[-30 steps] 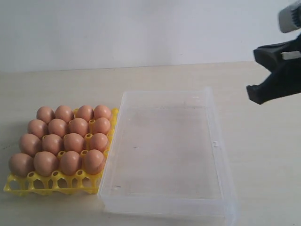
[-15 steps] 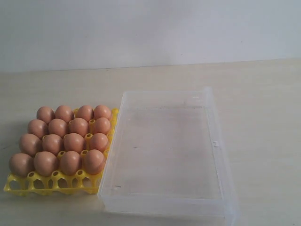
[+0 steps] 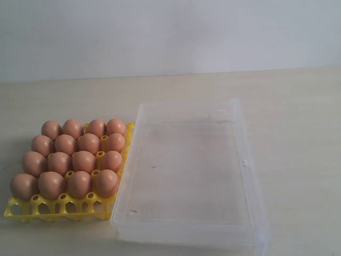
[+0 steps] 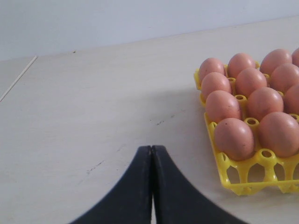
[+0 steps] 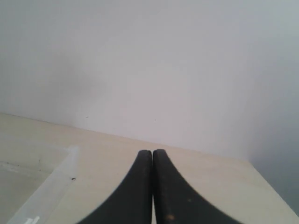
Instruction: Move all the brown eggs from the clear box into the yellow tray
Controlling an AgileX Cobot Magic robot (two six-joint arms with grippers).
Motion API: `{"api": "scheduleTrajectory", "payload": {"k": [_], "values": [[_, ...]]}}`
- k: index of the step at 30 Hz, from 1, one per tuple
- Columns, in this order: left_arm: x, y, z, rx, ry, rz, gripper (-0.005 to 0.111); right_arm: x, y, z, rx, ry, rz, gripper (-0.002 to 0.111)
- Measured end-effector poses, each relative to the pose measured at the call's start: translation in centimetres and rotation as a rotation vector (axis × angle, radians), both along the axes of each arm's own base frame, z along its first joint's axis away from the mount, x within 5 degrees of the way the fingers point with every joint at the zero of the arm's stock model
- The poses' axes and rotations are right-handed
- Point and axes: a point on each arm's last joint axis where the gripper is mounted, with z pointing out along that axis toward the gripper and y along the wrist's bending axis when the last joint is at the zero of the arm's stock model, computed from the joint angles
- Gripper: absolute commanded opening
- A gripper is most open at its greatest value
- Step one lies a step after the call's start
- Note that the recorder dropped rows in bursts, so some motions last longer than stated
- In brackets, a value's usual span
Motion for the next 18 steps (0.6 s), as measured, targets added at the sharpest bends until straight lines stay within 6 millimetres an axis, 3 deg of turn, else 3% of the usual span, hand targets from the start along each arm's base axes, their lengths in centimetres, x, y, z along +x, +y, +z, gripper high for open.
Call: {"api": "scheduleTrajectory", "payload": {"k": [5, 18], "values": [[0.00, 0.00, 0.00, 0.000, 0.000, 0.000, 0.000, -0.10, -0.06, 0.00, 0.155, 0.003, -0.006, 0.000], [0.00, 0.00, 0.00, 0.000, 0.000, 0.000, 0.000, -0.10, -0.06, 0.00, 0.169, 0.003, -0.006, 0.000]]}}
